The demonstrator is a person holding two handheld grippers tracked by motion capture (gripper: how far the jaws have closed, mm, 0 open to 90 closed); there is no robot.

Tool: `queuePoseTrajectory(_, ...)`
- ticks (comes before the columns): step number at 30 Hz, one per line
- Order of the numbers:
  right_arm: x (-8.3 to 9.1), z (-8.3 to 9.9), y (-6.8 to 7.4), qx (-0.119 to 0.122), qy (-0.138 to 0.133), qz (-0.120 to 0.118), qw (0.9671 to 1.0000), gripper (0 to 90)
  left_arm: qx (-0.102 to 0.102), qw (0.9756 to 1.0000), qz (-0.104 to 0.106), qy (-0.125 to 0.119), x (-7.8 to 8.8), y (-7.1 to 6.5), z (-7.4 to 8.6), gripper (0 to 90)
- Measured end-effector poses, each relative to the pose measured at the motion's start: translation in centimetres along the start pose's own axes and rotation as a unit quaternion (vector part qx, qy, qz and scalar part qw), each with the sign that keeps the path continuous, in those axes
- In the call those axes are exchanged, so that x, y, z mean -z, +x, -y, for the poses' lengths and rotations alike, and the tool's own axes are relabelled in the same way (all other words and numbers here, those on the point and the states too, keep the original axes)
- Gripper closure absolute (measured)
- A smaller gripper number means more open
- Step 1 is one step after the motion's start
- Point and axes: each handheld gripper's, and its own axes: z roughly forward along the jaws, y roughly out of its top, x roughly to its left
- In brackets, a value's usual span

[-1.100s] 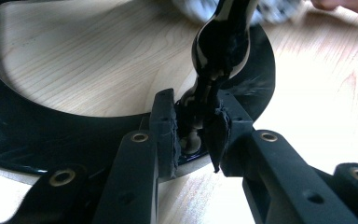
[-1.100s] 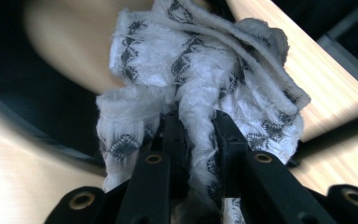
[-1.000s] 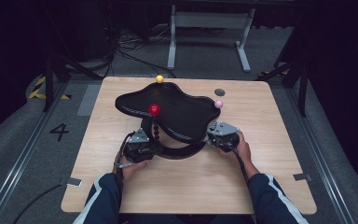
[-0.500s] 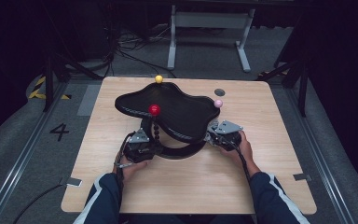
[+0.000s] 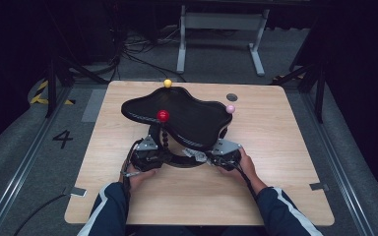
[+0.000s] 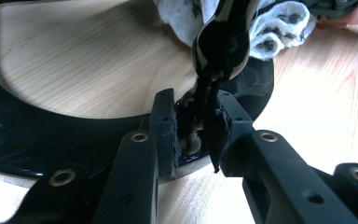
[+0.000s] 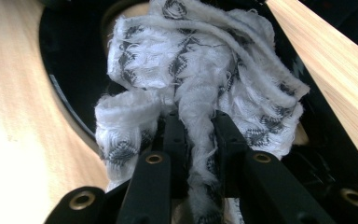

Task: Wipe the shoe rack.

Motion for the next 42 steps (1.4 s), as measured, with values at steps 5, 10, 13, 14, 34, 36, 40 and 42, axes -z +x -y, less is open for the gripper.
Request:
queuePoseTrajectory(5,-0.1,0.1,-0.4,-0.001,0.003,0.008,1.0,78.2,0.0,1.0,-0.002,-0.001,0.0,0.0,0.0,72.7)
queuePoseTrajectory(10,-0.1,0.8,-2.8,-0.025,0.022,0.048,0.9983,77.8,0.001,1.0,0.001,-0.003,0.0,0.0,0.1,72.6)
queuePoseTrajectory(13,-0.1,1.3,-4.5,-0.073,0.02,0.041,0.9963,77.4,0.0,1.0,0.002,-0.004,0.0,0.0,0.1,72.6)
queuePoseTrajectory(14,-0.1,1.5,-4.8,-0.068,0.022,0.049,0.9962,77.4,0.003,1.0,-0.001,-0.001,0.0,0.0,0.1,72.6)
queuePoseTrajectory(34,0.2,2.4,-6.1,-0.104,0.03,0.095,0.9896,78.2,0.008,1.0,0.001,-0.006,0.0,0.0,0.1,72.4)
queuePoseTrajectory(36,0.3,2.3,-5.9,-0.102,0.031,0.089,0.9903,78.2,0.007,1.0,0.0,-0.005,0.0,0.0,0.1,72.4)
queuePoseTrajectory(40,0.4,2.1,-5.3,-0.083,0.032,0.074,0.9933,78.3,0.007,1.0,0.001,-0.007,-0.1,0.0,0.1,72.4)
queuePoseTrajectory(42,0.4,2.0,-5.1,-0.085,0.027,0.064,0.994,78.3,0.007,0.9999,0.003,-0.007,-0.1,0.1,0.1,72.3)
